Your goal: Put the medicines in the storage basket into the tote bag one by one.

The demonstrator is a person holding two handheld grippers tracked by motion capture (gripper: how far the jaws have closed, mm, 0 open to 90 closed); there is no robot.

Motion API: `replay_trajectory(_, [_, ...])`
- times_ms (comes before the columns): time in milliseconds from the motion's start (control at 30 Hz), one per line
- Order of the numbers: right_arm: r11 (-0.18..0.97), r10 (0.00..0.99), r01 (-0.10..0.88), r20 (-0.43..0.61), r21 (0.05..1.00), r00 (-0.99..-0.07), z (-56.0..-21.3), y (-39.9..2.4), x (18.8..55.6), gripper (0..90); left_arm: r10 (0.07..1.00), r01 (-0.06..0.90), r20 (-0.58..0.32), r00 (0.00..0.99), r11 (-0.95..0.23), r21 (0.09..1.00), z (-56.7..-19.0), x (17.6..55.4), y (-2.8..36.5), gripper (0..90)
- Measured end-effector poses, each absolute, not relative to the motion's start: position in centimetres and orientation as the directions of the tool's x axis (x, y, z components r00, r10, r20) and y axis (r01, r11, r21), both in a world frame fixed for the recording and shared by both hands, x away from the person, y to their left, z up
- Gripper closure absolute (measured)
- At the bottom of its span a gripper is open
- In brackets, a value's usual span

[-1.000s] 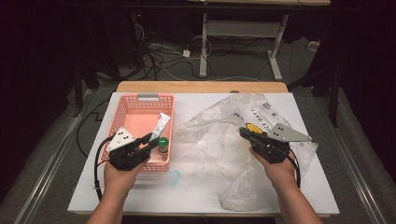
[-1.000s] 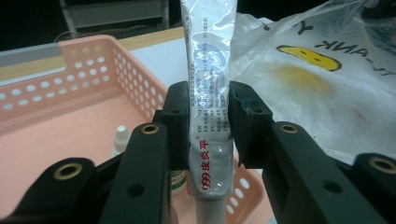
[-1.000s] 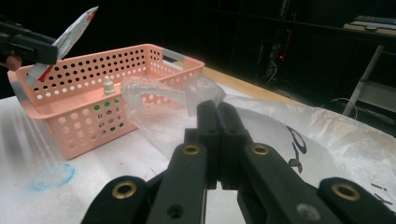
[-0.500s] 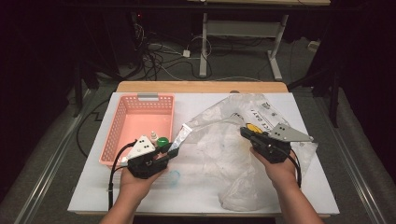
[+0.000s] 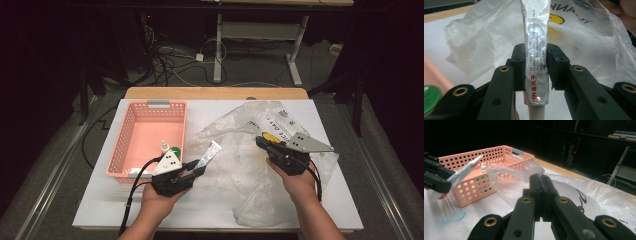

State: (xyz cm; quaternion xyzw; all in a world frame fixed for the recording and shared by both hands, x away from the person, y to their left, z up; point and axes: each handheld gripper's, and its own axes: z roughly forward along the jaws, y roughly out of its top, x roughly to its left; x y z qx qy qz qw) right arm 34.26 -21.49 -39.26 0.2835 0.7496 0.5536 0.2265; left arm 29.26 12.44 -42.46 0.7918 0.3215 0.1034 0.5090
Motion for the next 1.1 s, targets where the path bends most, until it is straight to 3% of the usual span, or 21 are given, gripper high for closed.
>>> replay_trajectory(367, [0.219,0.679,0.176,-0.020,0.960,-0.734,-39.3,-21.7,34.2,90.0,0.567,0.421,-0.173,0.805,-0.341,0.841,-44.3,30.7,7.2,68.2])
replay_trajectory(1100, [0.208,0.682,0.168,-0.020,0.963,-0.731,-39.1,-21.9,34.3,90.0,0.597,0.436,-0.144,0.789,-0.378,0.817,-46.9,35.4,1.4,68.0])
